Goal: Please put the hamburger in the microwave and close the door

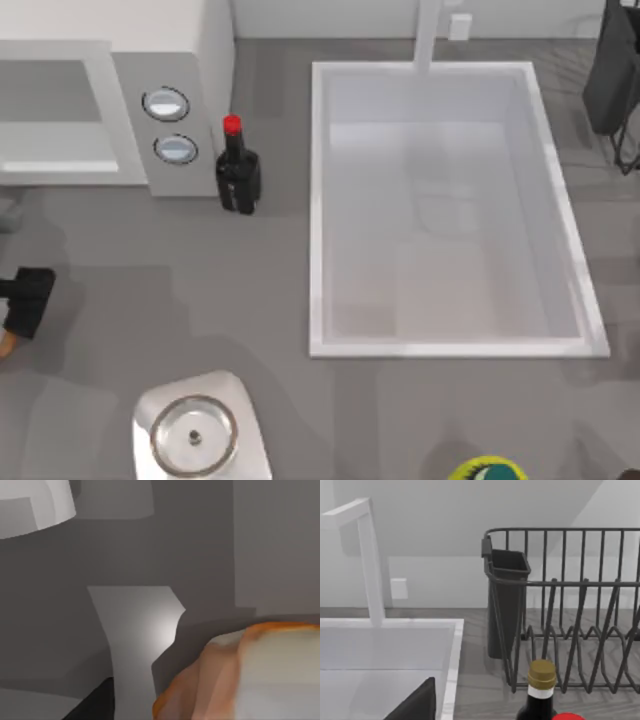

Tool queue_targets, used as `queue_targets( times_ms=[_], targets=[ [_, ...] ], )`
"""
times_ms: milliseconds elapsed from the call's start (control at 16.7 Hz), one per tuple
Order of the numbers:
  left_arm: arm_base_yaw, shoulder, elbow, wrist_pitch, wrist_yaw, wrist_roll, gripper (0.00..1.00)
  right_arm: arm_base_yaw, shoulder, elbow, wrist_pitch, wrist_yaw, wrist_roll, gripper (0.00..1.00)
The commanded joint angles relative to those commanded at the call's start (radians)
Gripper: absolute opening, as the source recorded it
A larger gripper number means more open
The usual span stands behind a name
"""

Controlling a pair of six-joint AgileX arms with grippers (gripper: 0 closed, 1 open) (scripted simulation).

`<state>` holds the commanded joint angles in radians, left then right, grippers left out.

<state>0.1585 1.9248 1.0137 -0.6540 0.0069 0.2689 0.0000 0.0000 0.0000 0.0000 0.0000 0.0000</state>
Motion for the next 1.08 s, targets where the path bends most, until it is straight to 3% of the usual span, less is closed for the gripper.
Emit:
queue_targets(
  times_ms=[120,900,1080],
  targets=[
    [0.0,0.0,0.0,0.0,0.0,0.0,1.0,0.0,0.0,0.0,0.0,0.0,0.0,1.0],
    [0.0,0.0,0.0,0.0,0.0,0.0,0.02,0.0,0.0,0.0,0.0,0.0,0.0,1.0],
    [0.0,0.0,0.0,0.0,0.0,0.0,0.0,0.0,0.0,0.0,0.0,0.0,0.0,1.0]
  ],
)
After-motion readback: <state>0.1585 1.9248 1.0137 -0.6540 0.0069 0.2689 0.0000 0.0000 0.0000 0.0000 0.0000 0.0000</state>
